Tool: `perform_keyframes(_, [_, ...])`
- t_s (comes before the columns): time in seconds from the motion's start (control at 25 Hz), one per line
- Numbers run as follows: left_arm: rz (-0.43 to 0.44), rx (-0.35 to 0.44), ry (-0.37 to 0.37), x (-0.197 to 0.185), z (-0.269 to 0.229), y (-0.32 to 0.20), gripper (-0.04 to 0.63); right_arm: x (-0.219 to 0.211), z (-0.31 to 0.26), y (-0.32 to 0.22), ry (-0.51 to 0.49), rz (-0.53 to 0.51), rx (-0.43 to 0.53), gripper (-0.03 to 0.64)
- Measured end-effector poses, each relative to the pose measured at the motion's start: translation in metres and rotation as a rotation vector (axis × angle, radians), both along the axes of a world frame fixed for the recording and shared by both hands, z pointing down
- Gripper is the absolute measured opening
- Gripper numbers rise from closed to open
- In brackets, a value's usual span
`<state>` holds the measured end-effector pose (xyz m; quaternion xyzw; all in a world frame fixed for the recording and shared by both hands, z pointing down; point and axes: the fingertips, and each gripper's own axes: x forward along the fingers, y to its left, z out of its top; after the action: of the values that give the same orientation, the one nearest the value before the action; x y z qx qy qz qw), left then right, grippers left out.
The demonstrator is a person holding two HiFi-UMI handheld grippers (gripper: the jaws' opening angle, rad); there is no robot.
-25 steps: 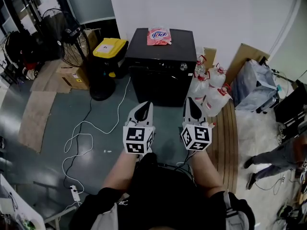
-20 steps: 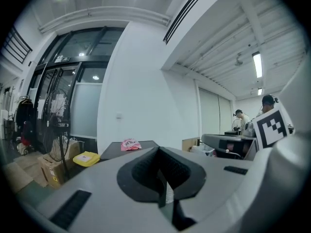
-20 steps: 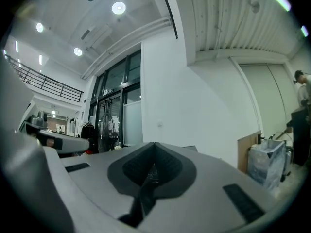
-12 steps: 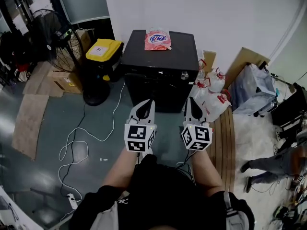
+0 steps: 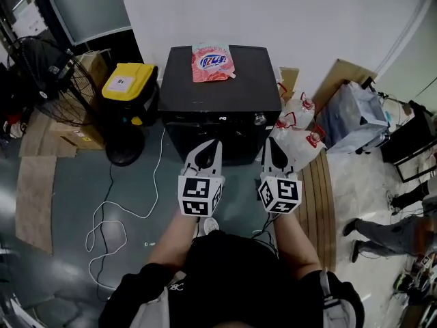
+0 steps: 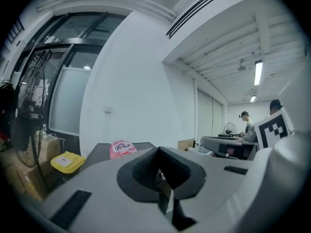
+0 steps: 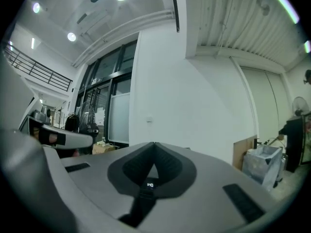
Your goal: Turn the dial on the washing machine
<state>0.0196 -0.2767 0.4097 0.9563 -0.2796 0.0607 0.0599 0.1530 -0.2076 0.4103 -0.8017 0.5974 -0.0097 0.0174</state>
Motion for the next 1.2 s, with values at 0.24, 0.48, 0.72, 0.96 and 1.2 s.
perform_keyframes(0.24, [0.059,-0.020,-0.007,0.028,0.011,-0.040,0.012,0.020,0.010,-0.035,0.012,0.041,-0.040,0.002])
perform_keyframes(0.48, [0.060,-0.051,-0.021,0.042,0.024,-0.052,0.012,0.032,0.028,-0.049,0.076,0.014,-0.111,0.002])
perform_keyframes(0.72, [-0.018,-0.052,-0.028,0.049,0.025,-0.054,0.012,0.052,0.051,-0.056,0.186,-0.084,-0.194,0.002])
perform_keyframes(0.96, [-0.138,-0.065,-0.043,0.067,0.033,-0.042,0.012,0.088,0.088,-0.061,0.290,-0.259,-0.305,0.057])
perform_keyframes(1.2, [-0.274,-0.093,-0.061,0.089,0.049,-0.020,0.012,0.119,0.140,-0.073,0.638,-0.492,-0.475,0.173])
